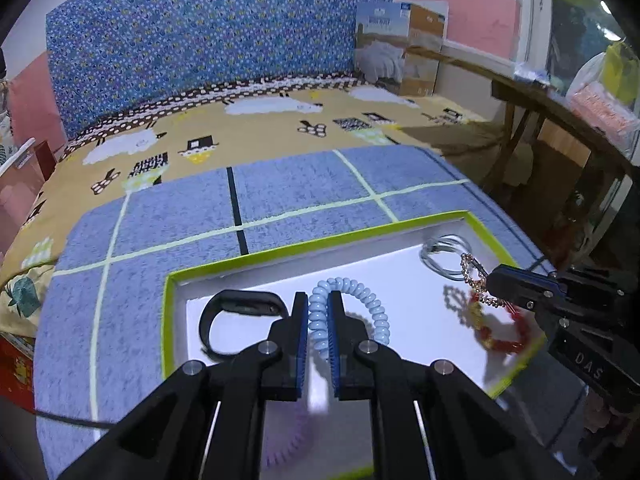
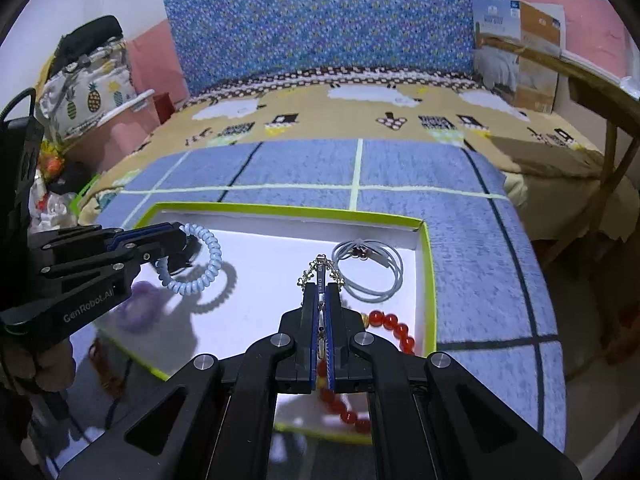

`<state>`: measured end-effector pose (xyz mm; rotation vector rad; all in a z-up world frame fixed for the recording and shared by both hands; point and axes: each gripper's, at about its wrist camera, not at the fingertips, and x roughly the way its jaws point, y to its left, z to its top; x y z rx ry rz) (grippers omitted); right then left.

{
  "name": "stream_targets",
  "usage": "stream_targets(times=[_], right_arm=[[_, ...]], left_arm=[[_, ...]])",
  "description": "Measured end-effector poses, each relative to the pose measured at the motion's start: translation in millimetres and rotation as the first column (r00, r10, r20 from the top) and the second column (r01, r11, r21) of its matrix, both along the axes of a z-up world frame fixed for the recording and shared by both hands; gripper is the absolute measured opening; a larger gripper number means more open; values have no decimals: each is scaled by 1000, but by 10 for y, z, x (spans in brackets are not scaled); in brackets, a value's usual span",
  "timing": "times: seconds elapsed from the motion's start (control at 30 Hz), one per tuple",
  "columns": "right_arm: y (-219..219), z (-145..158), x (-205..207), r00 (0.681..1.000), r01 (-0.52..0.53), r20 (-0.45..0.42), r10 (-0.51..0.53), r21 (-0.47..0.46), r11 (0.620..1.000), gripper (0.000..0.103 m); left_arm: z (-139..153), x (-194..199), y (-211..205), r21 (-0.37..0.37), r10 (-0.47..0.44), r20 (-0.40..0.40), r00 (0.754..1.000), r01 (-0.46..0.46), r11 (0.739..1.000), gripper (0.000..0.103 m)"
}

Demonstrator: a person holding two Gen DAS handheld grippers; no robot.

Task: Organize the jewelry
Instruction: 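Carry light-blue coil over box with left gripper while right gripper carries gold chain, then open left gripper to drop the coil in the box while right gripper drops the chain, then lift both open grippers away from the green box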

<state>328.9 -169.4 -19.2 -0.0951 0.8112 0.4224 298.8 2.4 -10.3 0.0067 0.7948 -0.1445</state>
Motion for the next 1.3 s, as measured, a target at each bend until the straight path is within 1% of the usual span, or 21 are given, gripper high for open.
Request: stream_targets(times=[0.27, 0.4, 0.53, 0.6, 0.63, 0.67, 0.7, 0.73, 0.8, 1.0, 1.17, 1.3], right_arm=[[21, -184, 246, 998, 9, -57, -11, -23, 1000, 3], [20, -196, 266, 998, 4, -63, -5, -21, 1000, 3], [26, -191, 261, 998, 1, -62, -3, -32, 999, 3], [29, -182, 240, 998, 1, -57, -3, -39, 999, 7], [25, -168, 219, 999, 0, -51, -2, -40, 999, 14], [30, -153, 210, 999, -2, -46, 0, -37, 999, 16], [25, -134, 191, 999, -3, -40, 2, -34, 999, 16], [20, -120, 179, 999, -3, -36, 1, -32, 999, 16], [13, -74, 135, 1000, -1, -23, 0, -29, 1000, 16], [-50, 98, -148, 1000, 9, 28, -9, -5, 1000, 16], [-163, 218, -532, 998, 19, 62, -20, 18, 1000, 16], [-247, 297, -874, 996, 19, 87, -22, 29, 999, 16]], left_arm=[[-172, 205, -44, 7, 5, -49, 999, -5, 1000, 10], [-236, 253, -53, 12, 7, -70, 998, -7, 1000, 10], [-248, 253, -38, -8, 4, -76, 997, -5, 1000, 11], [-237, 229, -30, -10, 6, -71, 997, -7, 1000, 11], [-227, 219, -18, -16, 7, -68, 998, -8, 1000, 11], [-215, 203, -4, -23, 8, -64, 998, -9, 1000, 11], [-206, 198, 6, -27, 11, -61, 998, -13, 1000, 12], [-195, 182, 19, -31, 14, -57, 998, -16, 999, 16], [-166, 137, 40, -40, 15, -47, 999, -17, 999, 18], [8, -100, 88, -50, 24, 5, 1000, -23, 998, 18], [162, -469, 151, -65, 40, 62, 997, -36, 997, 18], [225, -788, 210, -74, 54, 92, 994, -47, 996, 18]])
